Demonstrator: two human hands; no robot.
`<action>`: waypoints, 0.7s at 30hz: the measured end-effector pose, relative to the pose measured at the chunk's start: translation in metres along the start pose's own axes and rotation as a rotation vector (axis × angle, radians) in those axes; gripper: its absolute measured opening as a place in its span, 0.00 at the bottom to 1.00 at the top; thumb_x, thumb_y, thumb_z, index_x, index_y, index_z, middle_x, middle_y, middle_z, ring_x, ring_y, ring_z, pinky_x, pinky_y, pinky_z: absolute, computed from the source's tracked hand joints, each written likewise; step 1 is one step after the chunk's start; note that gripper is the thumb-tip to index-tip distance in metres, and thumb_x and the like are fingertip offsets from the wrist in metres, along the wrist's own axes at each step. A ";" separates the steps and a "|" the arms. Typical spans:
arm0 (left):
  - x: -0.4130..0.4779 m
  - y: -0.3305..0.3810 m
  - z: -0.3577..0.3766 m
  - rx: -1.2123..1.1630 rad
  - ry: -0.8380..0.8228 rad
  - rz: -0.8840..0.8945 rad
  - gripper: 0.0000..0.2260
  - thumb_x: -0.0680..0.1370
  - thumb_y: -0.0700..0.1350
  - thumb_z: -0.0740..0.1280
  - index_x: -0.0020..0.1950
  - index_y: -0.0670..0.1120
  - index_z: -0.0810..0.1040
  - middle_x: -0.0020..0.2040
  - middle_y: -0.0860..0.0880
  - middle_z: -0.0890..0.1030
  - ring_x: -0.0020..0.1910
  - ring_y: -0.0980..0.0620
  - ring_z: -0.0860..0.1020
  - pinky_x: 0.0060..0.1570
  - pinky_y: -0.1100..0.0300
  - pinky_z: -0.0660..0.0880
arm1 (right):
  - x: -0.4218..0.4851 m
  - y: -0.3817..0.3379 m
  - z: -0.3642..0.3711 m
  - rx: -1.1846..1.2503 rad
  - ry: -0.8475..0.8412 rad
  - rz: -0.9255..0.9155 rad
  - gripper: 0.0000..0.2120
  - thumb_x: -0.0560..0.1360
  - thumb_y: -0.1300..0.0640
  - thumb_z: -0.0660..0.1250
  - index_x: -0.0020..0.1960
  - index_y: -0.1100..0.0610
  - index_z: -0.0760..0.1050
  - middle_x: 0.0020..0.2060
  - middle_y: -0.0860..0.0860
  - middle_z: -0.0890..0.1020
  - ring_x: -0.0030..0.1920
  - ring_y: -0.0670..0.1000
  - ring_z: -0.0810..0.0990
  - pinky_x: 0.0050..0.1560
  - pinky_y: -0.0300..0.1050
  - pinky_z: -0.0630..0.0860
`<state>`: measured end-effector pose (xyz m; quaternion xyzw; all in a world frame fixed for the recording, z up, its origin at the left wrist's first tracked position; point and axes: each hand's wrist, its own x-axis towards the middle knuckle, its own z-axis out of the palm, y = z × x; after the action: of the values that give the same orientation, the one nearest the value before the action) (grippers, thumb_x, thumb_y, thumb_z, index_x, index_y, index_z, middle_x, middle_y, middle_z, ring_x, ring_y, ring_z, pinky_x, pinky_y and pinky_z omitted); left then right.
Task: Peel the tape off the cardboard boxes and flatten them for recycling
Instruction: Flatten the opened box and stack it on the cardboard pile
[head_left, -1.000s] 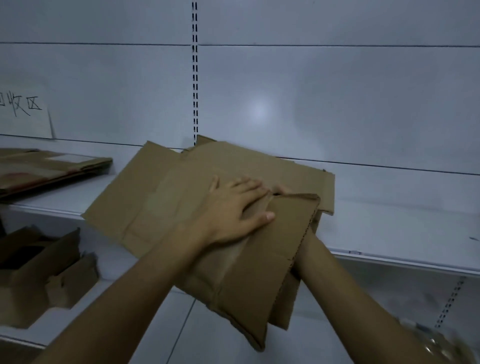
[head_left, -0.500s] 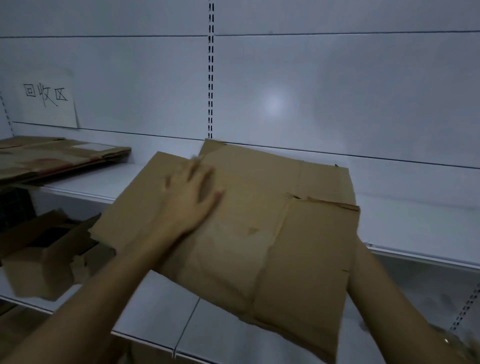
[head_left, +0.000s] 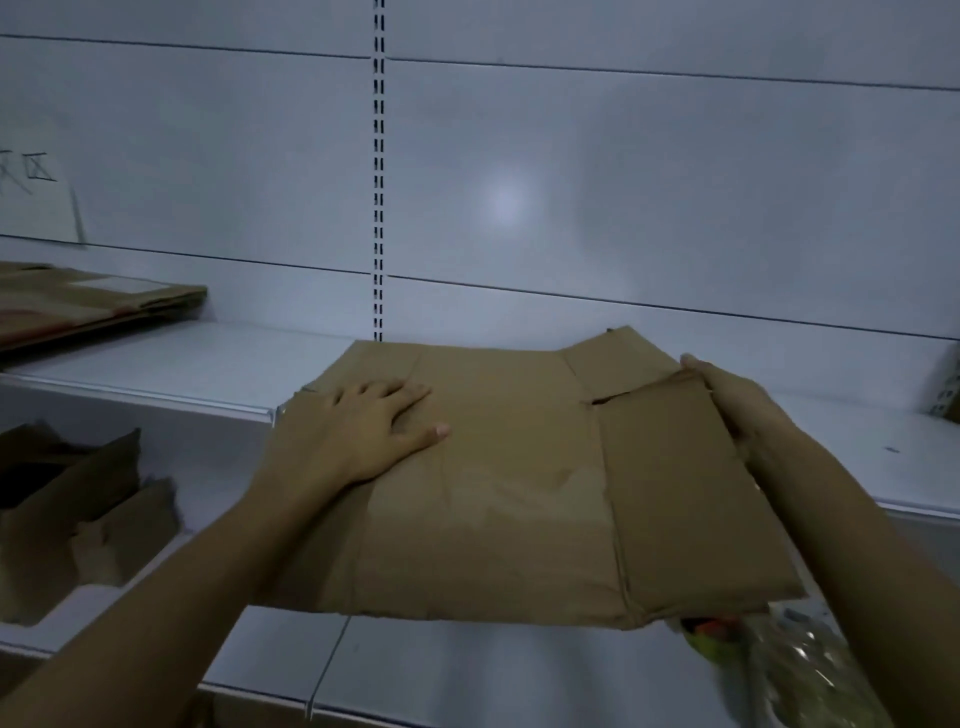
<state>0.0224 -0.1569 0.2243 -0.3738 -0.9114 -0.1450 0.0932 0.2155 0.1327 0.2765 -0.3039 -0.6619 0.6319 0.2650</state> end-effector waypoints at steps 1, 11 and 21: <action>0.001 0.001 0.001 -0.019 -0.015 -0.015 0.42 0.63 0.78 0.43 0.74 0.63 0.58 0.76 0.54 0.61 0.74 0.49 0.58 0.71 0.45 0.51 | -0.004 -0.003 -0.005 -0.006 0.050 -0.051 0.13 0.78 0.51 0.65 0.57 0.59 0.77 0.47 0.54 0.82 0.45 0.52 0.79 0.45 0.47 0.74; 0.013 0.004 -0.003 -0.044 -0.139 -0.064 0.31 0.75 0.70 0.51 0.76 0.58 0.60 0.77 0.51 0.60 0.75 0.45 0.58 0.71 0.45 0.53 | -0.140 0.036 0.137 -1.399 -0.409 -0.700 0.48 0.65 0.30 0.68 0.75 0.48 0.53 0.75 0.54 0.56 0.74 0.57 0.55 0.71 0.58 0.56; -0.015 -0.117 -0.062 -1.549 0.034 -0.106 0.18 0.77 0.61 0.60 0.59 0.51 0.77 0.58 0.52 0.82 0.59 0.55 0.78 0.65 0.56 0.70 | -0.167 0.051 0.200 -1.231 0.111 -1.009 0.32 0.57 0.63 0.74 0.61 0.56 0.78 0.50 0.57 0.84 0.42 0.59 0.84 0.32 0.44 0.77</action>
<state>-0.0466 -0.2670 0.2558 -0.2862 -0.5653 -0.7505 -0.1878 0.1848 -0.1242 0.2194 -0.0902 -0.9356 -0.0596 0.3361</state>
